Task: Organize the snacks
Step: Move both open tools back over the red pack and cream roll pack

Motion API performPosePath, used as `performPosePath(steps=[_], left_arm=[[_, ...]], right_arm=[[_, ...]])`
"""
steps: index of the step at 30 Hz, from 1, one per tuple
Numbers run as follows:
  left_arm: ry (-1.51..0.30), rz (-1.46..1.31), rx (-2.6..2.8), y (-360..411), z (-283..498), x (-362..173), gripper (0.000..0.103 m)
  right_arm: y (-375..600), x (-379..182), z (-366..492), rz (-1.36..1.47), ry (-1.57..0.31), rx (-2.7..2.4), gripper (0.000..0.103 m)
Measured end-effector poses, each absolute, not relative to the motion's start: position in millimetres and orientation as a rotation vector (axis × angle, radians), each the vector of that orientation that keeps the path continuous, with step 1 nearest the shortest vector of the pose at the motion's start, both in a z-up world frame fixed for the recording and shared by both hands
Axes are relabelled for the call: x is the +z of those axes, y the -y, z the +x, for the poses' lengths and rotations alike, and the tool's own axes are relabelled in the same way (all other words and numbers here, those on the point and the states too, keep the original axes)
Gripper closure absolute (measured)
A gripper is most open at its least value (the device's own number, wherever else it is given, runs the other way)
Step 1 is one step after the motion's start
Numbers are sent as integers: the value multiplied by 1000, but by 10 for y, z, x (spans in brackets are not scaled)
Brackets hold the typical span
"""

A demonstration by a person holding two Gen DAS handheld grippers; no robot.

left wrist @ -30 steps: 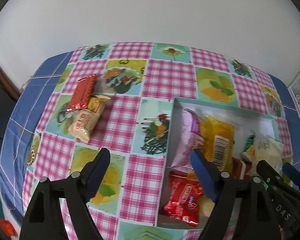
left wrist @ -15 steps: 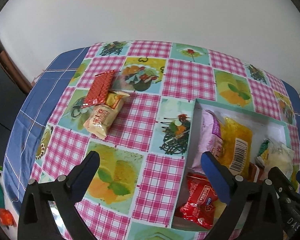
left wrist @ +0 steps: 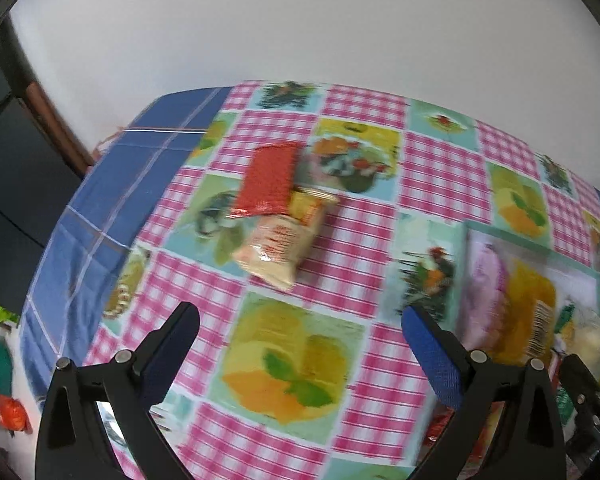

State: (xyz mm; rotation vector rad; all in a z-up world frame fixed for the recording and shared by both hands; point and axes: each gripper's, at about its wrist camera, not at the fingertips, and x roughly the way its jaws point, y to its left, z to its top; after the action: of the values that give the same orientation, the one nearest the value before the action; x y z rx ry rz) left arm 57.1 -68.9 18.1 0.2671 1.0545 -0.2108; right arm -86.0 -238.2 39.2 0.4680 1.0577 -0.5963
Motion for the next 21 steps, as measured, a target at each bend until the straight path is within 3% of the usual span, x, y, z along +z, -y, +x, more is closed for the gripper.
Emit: performPosePath(steps=[21], left_arm=[[-1068,135,-67,-216,1081,183,2]], right_arm=[[1633,415,-228,405,-1028,-448,0]])
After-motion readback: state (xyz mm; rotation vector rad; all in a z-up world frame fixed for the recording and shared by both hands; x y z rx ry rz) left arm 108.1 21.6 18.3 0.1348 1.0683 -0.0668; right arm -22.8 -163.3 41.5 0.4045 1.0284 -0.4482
